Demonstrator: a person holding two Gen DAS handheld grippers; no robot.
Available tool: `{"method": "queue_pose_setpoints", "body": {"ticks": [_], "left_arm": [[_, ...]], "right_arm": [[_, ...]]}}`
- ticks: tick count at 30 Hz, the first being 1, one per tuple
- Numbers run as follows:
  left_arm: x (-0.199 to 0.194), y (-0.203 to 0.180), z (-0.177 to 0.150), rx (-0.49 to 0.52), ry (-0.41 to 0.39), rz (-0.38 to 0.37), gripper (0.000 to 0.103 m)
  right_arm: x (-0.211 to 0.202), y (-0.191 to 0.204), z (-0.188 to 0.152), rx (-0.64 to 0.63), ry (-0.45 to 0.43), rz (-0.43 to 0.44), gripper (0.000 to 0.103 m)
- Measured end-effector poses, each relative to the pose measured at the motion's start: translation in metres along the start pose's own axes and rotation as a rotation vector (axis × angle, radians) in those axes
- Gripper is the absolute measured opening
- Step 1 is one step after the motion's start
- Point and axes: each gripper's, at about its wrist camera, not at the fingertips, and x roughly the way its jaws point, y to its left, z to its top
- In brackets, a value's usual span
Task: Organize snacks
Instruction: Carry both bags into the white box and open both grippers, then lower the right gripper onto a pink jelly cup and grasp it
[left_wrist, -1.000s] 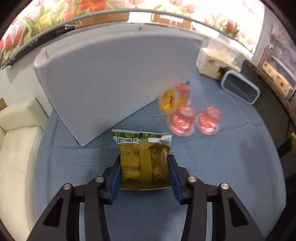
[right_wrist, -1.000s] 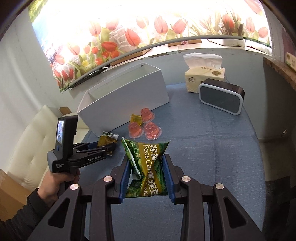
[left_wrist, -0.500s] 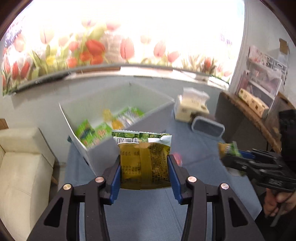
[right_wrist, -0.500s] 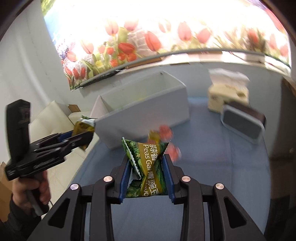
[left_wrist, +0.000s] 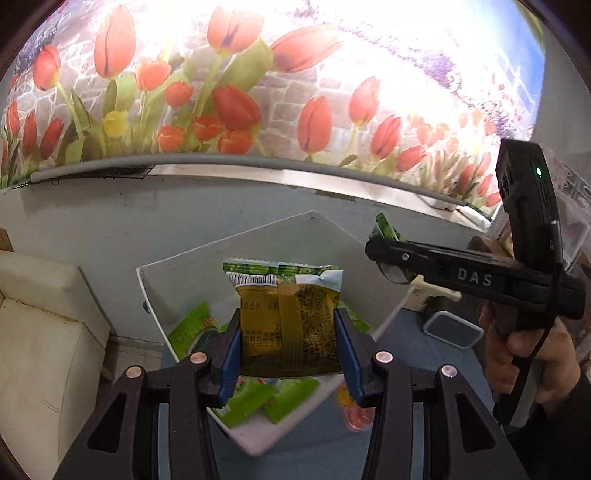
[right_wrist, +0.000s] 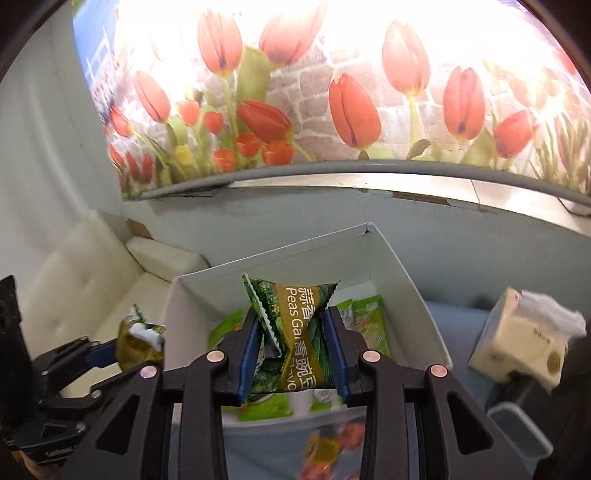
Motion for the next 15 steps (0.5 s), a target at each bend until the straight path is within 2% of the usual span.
{"method": "queue_pose_setpoints", "body": {"ticks": [6, 7, 8, 9, 10, 11, 13, 15], "left_arm": [[0.024, 0.012, 0.006, 0.037, 0.012, 0.014, 0.052], [0.026, 0.014, 0.007, 0.04, 0.018, 0.026, 0.053], [0.028, 0.015, 0.006, 0.045, 0.024, 0.026, 0.056], [0.029, 0.016, 0.006, 0.049, 0.032, 0.033, 0.078], [0.03, 0.015, 0.004, 0.058, 0.037, 0.071, 0.102], [0.029, 0.015, 0.002, 0.072, 0.024, 0.09, 0.103], [0.028, 0.015, -0.003, 0.094, 0.022, 0.084, 0.103], [0.029, 0.018, -0.007, 0.071, 0.045, 0.055, 0.103]], "right_arm": [[0.027, -0.004, 0.015, -0.012, 0.024, -0.024, 0.037], [0.028, -0.005, 0.016, -0.01, 0.024, -0.033, 0.04], [0.029, -0.005, 0.017, -0.006, 0.024, -0.035, 0.05], [0.031, -0.007, 0.018, 0.004, 0.03, -0.038, 0.063], [0.031, -0.009, 0.019, 0.015, 0.031, -0.033, 0.094], [0.028, -0.01, 0.019, 0.02, 0.007, -0.037, 0.103], [0.022, -0.013, 0.018, 0.026, -0.026, -0.033, 0.103], [0.019, -0.015, 0.018, 0.043, -0.026, -0.025, 0.103]]}}
